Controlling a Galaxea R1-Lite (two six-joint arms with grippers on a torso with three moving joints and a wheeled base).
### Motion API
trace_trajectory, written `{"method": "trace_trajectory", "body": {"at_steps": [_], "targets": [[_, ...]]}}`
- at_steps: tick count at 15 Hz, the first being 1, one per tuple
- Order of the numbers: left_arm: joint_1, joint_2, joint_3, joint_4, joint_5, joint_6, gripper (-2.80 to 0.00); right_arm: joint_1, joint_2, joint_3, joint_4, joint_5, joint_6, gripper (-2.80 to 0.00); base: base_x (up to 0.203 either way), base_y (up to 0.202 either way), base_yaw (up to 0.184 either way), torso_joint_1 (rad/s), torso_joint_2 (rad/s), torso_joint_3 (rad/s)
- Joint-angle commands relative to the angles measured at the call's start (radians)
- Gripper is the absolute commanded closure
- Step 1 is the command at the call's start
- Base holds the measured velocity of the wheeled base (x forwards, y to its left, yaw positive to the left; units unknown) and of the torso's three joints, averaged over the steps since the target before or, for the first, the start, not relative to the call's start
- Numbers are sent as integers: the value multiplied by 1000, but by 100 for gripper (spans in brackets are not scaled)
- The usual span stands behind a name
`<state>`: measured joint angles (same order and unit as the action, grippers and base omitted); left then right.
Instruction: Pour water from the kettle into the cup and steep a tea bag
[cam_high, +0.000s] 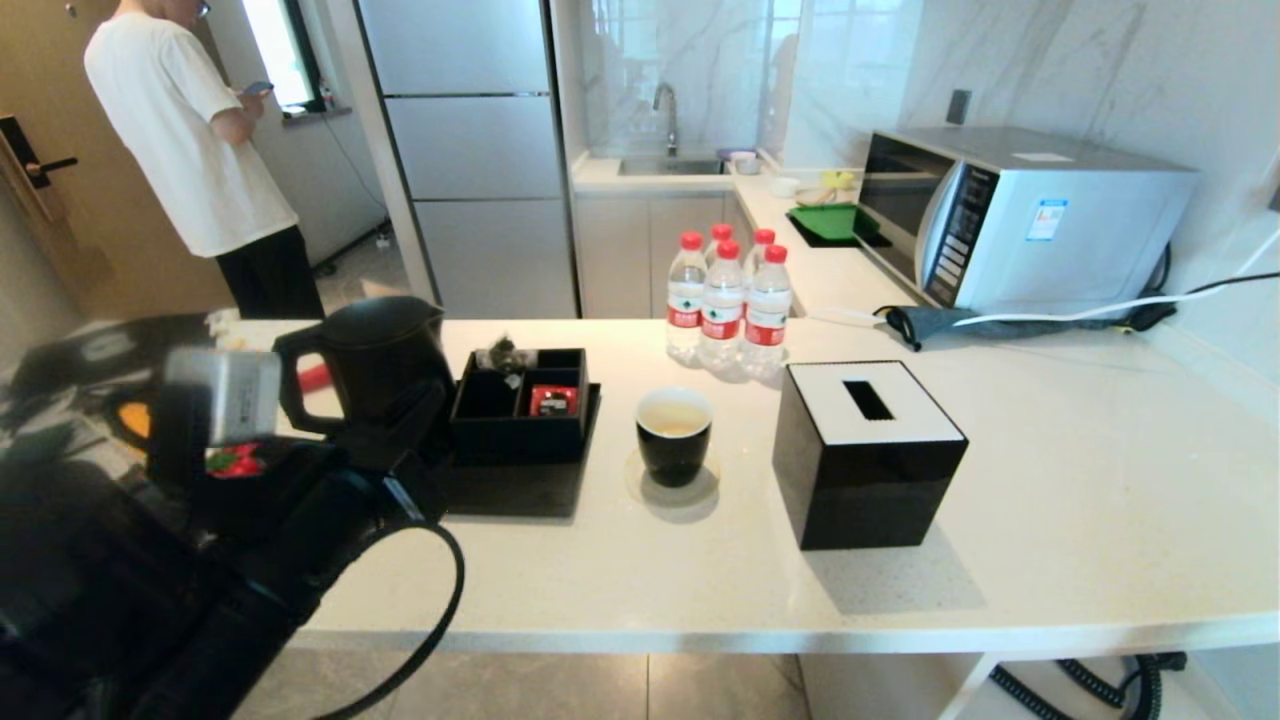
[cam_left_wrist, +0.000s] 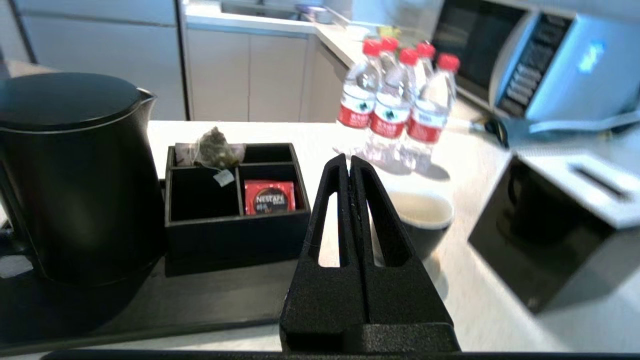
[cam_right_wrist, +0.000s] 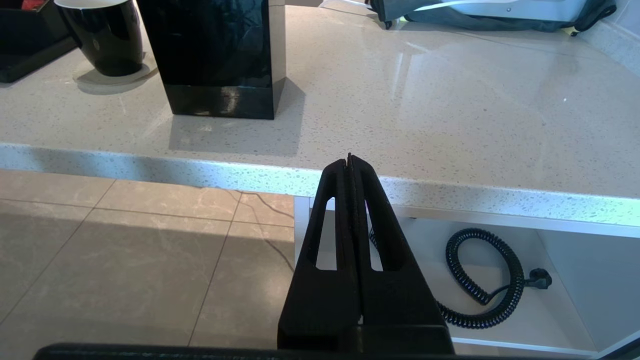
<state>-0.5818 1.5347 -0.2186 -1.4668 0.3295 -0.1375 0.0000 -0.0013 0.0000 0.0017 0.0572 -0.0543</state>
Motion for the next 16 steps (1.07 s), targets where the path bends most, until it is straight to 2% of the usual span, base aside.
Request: {"method": "trace_trajectory", "body": {"at_steps": [1,4,8,16], "targets": [[-5,-19,-64,83,30,-35,0,0,1,0,0,1,1,0,0,0,0,0,0,0],[1,-40,-201,354,83,-145,0,0,1,0,0,1,1,0,0,0,0,0,0,0],[50,30,-419,582,96,-270,0,0,1,0,0,1,1,0,0,0,0,0,0,0],[141,365,-818,753,174,-460,0,0,1,0,0,1,-1,0,0,0,0,0,0,0]]}}
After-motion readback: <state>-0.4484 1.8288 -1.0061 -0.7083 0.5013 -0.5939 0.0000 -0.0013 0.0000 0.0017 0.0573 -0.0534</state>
